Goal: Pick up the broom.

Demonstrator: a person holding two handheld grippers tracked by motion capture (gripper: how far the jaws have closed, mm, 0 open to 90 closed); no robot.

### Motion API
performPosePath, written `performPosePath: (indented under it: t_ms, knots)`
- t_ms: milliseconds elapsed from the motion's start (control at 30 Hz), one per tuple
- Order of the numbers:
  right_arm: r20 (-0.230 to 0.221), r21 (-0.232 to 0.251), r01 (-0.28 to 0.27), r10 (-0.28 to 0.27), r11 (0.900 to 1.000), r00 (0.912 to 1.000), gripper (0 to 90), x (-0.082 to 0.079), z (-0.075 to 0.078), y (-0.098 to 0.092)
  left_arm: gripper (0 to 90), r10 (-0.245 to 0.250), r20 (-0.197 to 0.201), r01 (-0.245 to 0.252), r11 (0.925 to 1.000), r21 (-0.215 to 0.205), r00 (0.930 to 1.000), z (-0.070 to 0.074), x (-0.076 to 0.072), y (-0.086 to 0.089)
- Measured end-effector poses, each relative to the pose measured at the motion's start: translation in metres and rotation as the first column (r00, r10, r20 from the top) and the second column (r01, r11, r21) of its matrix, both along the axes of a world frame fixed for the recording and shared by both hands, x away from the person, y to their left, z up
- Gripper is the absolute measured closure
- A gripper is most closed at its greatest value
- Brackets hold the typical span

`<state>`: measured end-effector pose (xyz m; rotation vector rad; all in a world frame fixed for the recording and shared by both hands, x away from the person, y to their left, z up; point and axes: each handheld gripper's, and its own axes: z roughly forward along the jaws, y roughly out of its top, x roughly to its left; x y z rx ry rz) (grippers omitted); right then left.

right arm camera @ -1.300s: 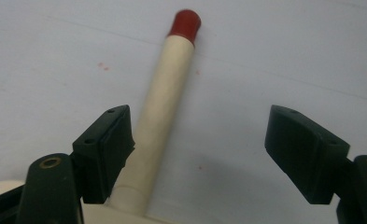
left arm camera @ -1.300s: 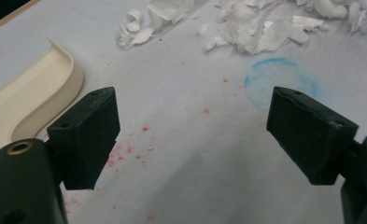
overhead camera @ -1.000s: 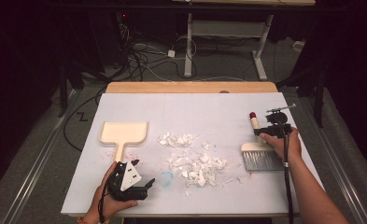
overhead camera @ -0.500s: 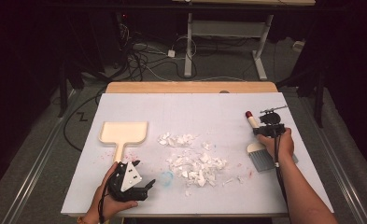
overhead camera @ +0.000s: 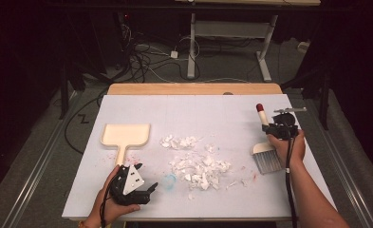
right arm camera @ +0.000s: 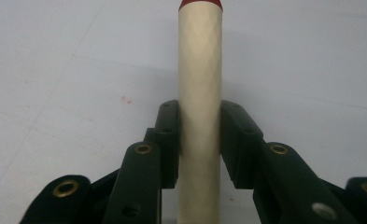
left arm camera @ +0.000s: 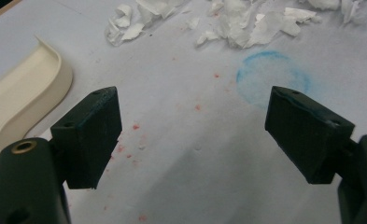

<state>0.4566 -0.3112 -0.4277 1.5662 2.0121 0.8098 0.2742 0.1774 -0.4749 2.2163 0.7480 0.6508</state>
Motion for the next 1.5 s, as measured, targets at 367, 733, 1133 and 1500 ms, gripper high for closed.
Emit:
performPosePath:
  t_ms: [367, 733, 1133, 1500]
  knots:
    - [0.230, 0.028, -0.059, 0.051, 0.998, 0.9718, 71.0, -0.042, 0.046, -0.001, 18.0, 0.011, 0.002, -0.011, 0.9999, -0.011, 0.9999, 0.002, 0.000, -0.001]
    - [0.374, 0.028, -0.184, 0.160, 0.983, 0.9135, 71.0, -0.077, 0.076, 0.036, 18.4, 0.008, 0.023, -0.007, 0.9983, -0.058, 0.9997, 0.013, 0.000, -0.008]
    - [0.417, 0.013, -0.381, 0.341, 0.925, 0.8423, 71.0, -0.107, 0.094, 0.102, 21.4, -0.163, 0.053, 0.172, 0.9448, -0.279, 0.9852, 0.073, 0.004, -0.086]
    - [0.445, 0.025, -0.479, 0.420, 0.877, 0.7912, 70.9, -0.129, 0.088, 0.147, 26.8, -0.139, 0.011, 0.134, 0.9277, -0.348, 0.9902, 0.070, 0.028, -0.141]
